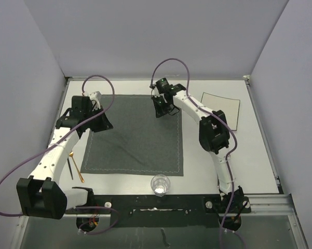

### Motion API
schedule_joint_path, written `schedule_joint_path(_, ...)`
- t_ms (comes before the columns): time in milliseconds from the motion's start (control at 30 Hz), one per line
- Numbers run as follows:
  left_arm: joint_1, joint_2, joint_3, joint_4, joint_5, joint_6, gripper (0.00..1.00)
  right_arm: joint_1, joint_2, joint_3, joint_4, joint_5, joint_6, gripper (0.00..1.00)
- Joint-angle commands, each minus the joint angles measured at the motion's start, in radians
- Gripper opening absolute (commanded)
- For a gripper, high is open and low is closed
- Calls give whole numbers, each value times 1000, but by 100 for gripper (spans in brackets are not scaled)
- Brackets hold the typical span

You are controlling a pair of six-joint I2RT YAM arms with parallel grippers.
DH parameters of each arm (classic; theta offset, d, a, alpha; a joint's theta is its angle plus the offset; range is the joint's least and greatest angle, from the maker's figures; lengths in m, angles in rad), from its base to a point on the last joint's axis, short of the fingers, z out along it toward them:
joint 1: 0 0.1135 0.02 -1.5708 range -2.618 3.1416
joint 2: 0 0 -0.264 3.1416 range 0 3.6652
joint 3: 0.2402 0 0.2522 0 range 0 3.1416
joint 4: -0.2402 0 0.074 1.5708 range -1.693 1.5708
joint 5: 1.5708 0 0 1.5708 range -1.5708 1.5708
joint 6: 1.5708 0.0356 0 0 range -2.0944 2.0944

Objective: Set the dinner table for one person
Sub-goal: Adjust the napkin at the center of the board.

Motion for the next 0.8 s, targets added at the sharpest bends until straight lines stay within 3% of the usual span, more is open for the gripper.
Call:
schedule_joint_path(0,0,29,22,11,-16,24,0,9,69,107,-129,169,16,0)
schedule_joint_path(300,8,120,22,40,39,10,0,1,156,178,-239,328,9,0)
schedule_joint_path(767,8,118,13,41,53,-2,0,-73,272,306,-330,371,-35,0)
